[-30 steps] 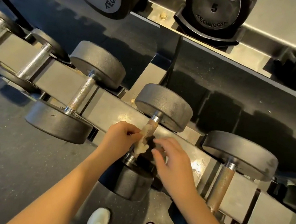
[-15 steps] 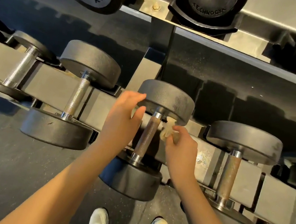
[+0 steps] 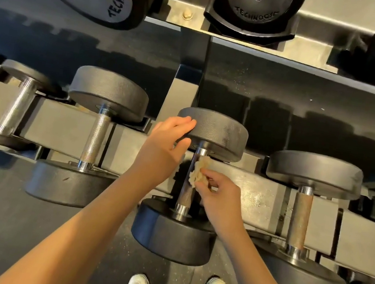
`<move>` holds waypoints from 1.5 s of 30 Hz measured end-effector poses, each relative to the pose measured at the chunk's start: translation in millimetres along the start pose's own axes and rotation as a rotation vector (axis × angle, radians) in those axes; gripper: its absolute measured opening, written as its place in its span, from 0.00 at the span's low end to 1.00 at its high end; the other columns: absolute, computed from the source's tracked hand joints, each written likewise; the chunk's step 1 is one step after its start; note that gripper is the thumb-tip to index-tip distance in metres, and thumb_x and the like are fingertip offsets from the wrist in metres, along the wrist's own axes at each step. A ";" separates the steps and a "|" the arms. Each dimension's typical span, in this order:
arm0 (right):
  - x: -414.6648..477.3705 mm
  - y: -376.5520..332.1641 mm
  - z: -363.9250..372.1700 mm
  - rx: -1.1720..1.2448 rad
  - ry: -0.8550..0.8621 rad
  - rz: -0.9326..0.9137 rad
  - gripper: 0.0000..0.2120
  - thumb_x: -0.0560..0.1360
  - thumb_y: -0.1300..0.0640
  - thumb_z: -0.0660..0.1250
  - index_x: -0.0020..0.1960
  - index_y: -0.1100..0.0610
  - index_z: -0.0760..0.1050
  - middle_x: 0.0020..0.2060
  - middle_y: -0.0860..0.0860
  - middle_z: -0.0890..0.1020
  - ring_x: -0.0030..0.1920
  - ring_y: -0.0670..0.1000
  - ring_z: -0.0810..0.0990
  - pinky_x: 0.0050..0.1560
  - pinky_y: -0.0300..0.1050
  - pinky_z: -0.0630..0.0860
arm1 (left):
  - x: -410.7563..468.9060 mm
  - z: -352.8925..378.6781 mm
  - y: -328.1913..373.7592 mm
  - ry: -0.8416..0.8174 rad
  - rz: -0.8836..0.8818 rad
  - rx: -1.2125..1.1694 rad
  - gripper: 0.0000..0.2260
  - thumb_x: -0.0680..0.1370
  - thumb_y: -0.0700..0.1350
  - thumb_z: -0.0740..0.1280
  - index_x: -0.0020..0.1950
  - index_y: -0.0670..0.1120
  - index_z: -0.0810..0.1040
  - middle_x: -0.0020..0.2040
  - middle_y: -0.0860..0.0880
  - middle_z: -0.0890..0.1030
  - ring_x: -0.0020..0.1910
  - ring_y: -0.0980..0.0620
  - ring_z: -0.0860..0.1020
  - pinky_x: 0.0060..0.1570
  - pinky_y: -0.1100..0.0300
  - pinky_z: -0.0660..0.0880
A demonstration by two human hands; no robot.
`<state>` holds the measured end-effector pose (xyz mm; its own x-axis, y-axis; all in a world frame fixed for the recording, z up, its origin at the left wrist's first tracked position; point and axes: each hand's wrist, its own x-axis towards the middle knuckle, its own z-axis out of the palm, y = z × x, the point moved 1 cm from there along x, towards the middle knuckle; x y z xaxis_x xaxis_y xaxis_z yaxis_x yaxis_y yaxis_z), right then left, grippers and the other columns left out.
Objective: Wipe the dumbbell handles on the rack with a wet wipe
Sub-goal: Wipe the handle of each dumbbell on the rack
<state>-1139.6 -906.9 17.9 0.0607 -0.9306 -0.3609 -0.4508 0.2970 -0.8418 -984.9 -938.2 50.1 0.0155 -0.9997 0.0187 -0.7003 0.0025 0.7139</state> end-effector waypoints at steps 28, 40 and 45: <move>8.8 6.8 13.8 0.119 0.161 0.071 0.08 0.73 0.62 0.70 0.35 0.57 0.79 0.34 0.49 0.81 0.37 0.44 0.77 0.40 0.31 0.72 | -4.0 -6.0 -18.0 -0.143 0.067 -0.047 0.23 0.81 0.41 0.60 0.75 0.51 0.60 0.74 0.56 0.62 0.68 0.67 0.55 0.60 0.84 0.47; 20.1 2.5 15.1 0.126 0.279 0.036 0.06 0.72 0.61 0.71 0.36 0.56 0.80 0.33 0.47 0.80 0.34 0.40 0.76 0.36 0.29 0.72 | -4.1 -6.1 -19.2 -0.143 0.091 -0.041 0.23 0.81 0.41 0.60 0.76 0.50 0.59 0.76 0.55 0.60 0.69 0.65 0.53 0.59 0.85 0.45; -12.4 10.8 13.6 -0.116 -0.026 0.179 0.08 0.70 0.62 0.73 0.35 0.54 0.79 0.35 0.45 0.79 0.39 0.42 0.76 0.39 0.28 0.70 | -8.7 -3.9 -18.5 -0.144 0.075 -0.070 0.25 0.81 0.40 0.61 0.76 0.50 0.58 0.76 0.55 0.59 0.70 0.64 0.53 0.60 0.85 0.45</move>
<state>-1133.1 -889.2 7.8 -0.0068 -0.8591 -0.5118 -0.5560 0.4286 -0.7121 -969.3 -929.4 39.5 -0.1410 -0.9897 -0.0237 -0.6439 0.0735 0.7616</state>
